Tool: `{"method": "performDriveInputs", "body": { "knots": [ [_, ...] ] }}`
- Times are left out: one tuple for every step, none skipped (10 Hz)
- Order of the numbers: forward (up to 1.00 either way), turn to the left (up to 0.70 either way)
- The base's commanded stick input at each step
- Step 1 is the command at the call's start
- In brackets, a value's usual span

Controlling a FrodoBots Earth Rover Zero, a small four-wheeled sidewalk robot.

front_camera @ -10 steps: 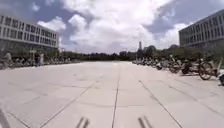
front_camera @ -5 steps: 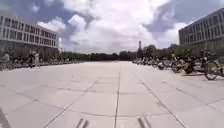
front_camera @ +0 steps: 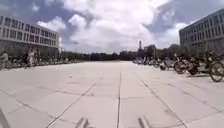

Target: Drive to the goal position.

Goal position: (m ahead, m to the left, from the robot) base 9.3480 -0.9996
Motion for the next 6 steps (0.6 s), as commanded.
{"method": "performDriveInputs", "body": {
  "knots": [
    [0.50,0.00],
    [0.50,0.00],
    [0.50,0.00],
    [0.50,0.00],
    [0.50,0.00],
    [0.50,0.00]
  ]
}}
